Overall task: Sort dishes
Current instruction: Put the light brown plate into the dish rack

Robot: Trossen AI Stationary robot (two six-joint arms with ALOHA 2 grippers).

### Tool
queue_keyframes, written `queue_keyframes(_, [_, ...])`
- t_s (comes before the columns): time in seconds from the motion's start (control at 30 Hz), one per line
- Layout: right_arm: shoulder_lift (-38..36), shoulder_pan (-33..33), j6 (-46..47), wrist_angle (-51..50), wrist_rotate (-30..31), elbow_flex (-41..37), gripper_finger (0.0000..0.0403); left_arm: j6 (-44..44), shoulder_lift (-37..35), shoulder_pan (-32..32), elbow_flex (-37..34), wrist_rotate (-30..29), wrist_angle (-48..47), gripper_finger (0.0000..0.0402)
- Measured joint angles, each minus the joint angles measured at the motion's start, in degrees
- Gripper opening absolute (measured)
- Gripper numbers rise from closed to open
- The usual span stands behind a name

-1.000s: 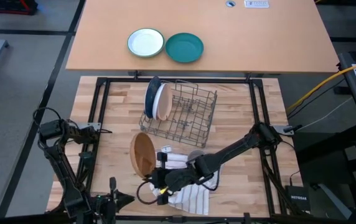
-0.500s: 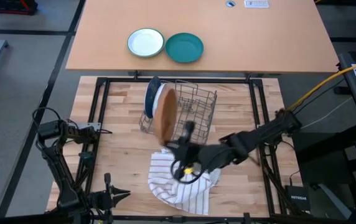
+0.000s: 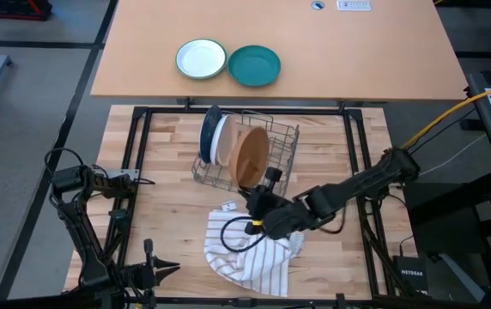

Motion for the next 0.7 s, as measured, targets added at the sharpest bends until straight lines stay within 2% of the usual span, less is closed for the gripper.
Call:
queue_keyframes(0.17, [0.03, -1.56, 7.25, 13.73, -0.83, -14.76, 0.0014, -0.72, 0.00, 0.00, 0.00, 0.02, 0.49, 0.0029])
queue_keyframes(0.27, [0.07, -3.52, 7.36, 28.94, -4.57, -23.08, 0.0014, -0.75, 0.00, 0.02, 0.00, 0.02, 0.46, 0.0029])
queue_keyframes(0.43, [0.06, -8.94, 1.25, 58.95, -13.98, -34.63, 0.0014, -1.01, 0.00, 0.02, 0.00, 0.02, 0.44, 0.0029])
queue_keyframes(0.5, [-0.02, -11.21, 1.30, 67.14, -15.29, -38.33, 0.0014, -1.65, 0.00, 0.02, 0.00, 0.02, 0.44, 0.0029])
queue_keyframes(0.57, [-0.02, -13.20, 3.14, 71.88, -15.41, -41.03, 0.0014, -1.73, 0.00, 0.02, 0.00, 0.03, 0.44, 0.0029])
queue_keyframes(0.7, [-0.02, -15.79, 7.57, 72.56, -16.95, -43.57, 0.0014, -1.86, 0.00, 0.02, 0.00, 0.02, 0.42, 0.0029])
